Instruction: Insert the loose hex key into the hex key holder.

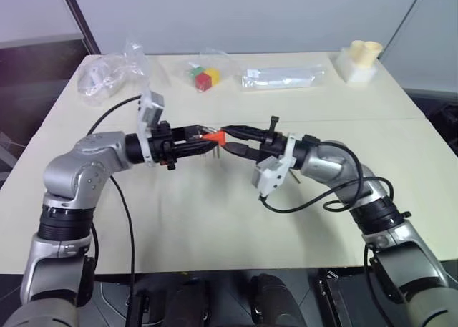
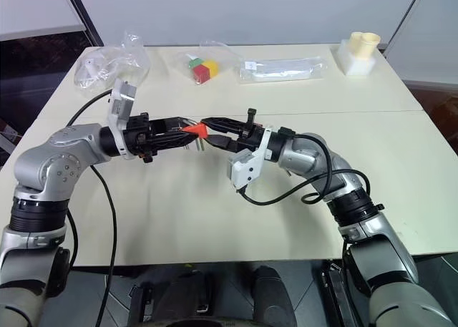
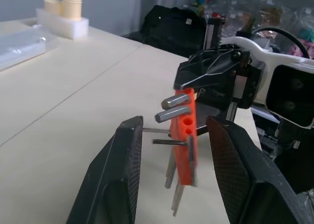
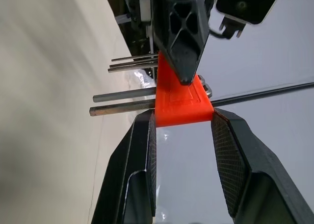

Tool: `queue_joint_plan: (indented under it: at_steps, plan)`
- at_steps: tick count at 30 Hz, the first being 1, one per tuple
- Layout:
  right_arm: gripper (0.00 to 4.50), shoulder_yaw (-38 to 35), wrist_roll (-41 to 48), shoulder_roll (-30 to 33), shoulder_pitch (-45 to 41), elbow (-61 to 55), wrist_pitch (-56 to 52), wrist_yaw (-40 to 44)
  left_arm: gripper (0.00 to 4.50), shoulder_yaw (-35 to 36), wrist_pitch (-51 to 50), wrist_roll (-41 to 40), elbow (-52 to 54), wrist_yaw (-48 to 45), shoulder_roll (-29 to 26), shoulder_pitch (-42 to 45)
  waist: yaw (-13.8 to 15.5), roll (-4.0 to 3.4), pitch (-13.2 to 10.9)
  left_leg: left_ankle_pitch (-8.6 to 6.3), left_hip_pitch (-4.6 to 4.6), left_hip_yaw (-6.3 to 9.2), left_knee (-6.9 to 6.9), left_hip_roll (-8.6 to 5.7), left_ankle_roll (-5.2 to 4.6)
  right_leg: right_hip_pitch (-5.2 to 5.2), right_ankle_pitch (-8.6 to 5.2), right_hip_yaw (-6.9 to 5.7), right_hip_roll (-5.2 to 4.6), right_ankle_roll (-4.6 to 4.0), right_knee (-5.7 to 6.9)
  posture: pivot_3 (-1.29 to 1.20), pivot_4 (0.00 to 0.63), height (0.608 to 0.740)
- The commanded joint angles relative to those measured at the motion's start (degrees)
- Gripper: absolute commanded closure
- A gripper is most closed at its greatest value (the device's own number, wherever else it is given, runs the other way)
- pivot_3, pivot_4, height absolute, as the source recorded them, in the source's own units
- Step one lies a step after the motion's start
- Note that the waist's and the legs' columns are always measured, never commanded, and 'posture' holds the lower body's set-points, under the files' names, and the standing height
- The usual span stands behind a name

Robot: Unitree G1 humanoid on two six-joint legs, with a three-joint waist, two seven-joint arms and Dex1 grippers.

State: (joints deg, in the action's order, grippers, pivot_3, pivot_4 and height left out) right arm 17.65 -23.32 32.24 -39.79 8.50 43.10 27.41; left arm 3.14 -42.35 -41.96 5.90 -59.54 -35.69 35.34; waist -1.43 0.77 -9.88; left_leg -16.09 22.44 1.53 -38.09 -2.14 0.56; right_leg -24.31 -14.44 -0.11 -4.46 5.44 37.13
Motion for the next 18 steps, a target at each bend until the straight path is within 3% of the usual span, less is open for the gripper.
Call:
queue_joint_plan:
  at_steps: [1,18]
  plan:
    - [3.45,-1.9,1.36,0.36,-1.6,-0.37,0.91,-0.71,2.39,1.92,-0.14,-1.15,2.2,0.1,-0.8,-0.05,0.16,0.0,0.0,0.0,0.0,0.0,0.0,0.0,0.0,0.0,0.0,0.0,0.0,0.0,0.0,0.0,0.15,0.74]
    - [3.45,-2.4,1.56,0.68,-1.63,-0.36,1.05,-0.71,2.39,2.2,0.06,-0.83,2.34,-0.01,-1.28,-0.63,0.43,0.0,0.0,0.0,0.0,-0.01,-0.02,0.0,0.0,0.01,0.0,0.0,0.0,0.0,0.0,0.0,0.15,0.74]
